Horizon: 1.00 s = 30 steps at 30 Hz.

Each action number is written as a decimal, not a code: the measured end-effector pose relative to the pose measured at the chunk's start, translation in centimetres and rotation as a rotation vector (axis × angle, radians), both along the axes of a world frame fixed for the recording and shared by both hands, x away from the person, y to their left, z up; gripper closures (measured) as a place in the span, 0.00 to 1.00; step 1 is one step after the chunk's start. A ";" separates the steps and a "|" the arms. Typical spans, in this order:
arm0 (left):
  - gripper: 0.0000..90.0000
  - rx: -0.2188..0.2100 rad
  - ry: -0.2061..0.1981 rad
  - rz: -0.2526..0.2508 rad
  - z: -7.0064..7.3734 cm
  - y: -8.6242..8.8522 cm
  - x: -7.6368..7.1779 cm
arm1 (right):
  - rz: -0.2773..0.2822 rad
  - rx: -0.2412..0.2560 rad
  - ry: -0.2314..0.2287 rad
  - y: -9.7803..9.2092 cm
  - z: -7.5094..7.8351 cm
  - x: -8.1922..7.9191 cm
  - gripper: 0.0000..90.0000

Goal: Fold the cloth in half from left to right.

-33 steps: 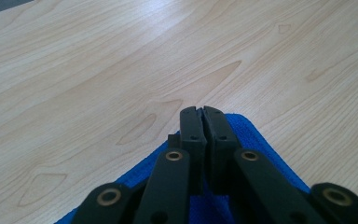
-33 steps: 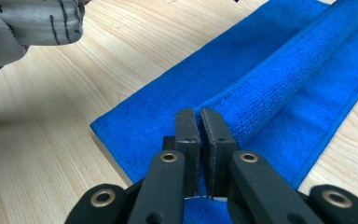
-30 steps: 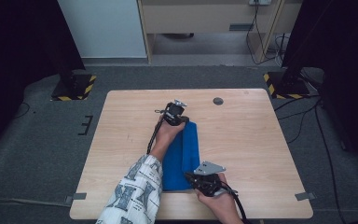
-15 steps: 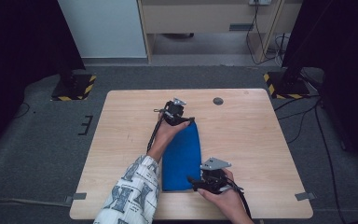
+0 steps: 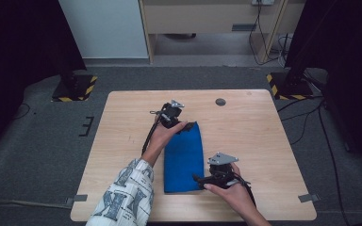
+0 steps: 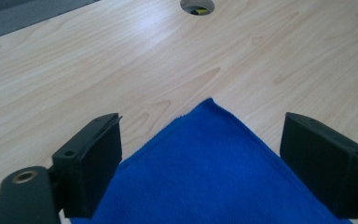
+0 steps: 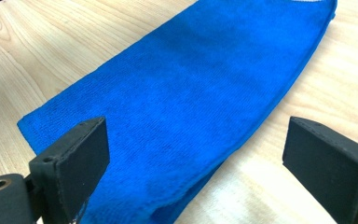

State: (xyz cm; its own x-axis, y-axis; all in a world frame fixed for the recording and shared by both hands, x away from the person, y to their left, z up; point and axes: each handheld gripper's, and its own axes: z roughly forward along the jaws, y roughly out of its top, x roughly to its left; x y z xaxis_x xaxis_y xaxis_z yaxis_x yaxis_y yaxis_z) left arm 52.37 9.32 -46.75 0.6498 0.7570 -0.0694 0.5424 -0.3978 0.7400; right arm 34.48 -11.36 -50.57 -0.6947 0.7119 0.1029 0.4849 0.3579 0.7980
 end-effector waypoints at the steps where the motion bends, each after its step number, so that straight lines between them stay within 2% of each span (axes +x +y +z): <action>1: 0.12 0.016 -0.001 -0.006 0.1 0.2 -0.5 | 0.011 -0.003 -0.004 -0.1 0.1 0.2 0.08; 4: 0.10 0.035 0.000 -0.023 0.2 0.8 -1.4 | 0.024 -0.008 -0.025 -0.3 0.3 0.9 0.08; 9: 0.09 0.032 0.002 -0.023 0.4 2.4 -2.6 | 0.033 -0.005 -0.031 -0.6 0.6 1.7 0.10; 11: 0.09 0.013 -0.003 -0.011 0.4 3.0 -2.9 | 0.024 -0.033 -0.041 -0.6 0.6 1.8 0.13; 14: 0.09 0.004 -0.002 -0.015 0.2 3.8 -3.3 | 0.019 -0.042 -0.031 -0.6 0.4 2.1 0.15; 18: 0.08 -0.031 0.002 -0.029 -0.1 4.8 -3.9 | 0.011 -0.047 -0.019 -1.0 0.6 3.1 0.19; 20: 0.07 -0.012 0.012 -0.050 -0.2 5.0 -4.1 | 0.012 -0.051 -0.020 -1.0 0.8 3.5 0.21; 22: 0.07 0.006 -0.004 -0.059 -0.3 5.1 -4.3 | 0.007 -0.060 -0.030 -1.0 1.0 4.0 0.23; 25: 0.07 -0.019 0.001 -0.054 -0.5 5.3 -4.6 | 0.011 -0.074 -0.026 -0.9 1.4 4.7 0.25; 28: 0.07 0.010 -0.008 -0.039 -0.9 5.4 -4.5 | 0.012 -0.074 -0.021 -0.7 1.7 5.5 0.27; 30: 0.08 0.002 -0.006 -0.032 -0.9 5.4 -4.4 | 0.004 -0.063 -0.019 -0.6 2.1 6.0 0.28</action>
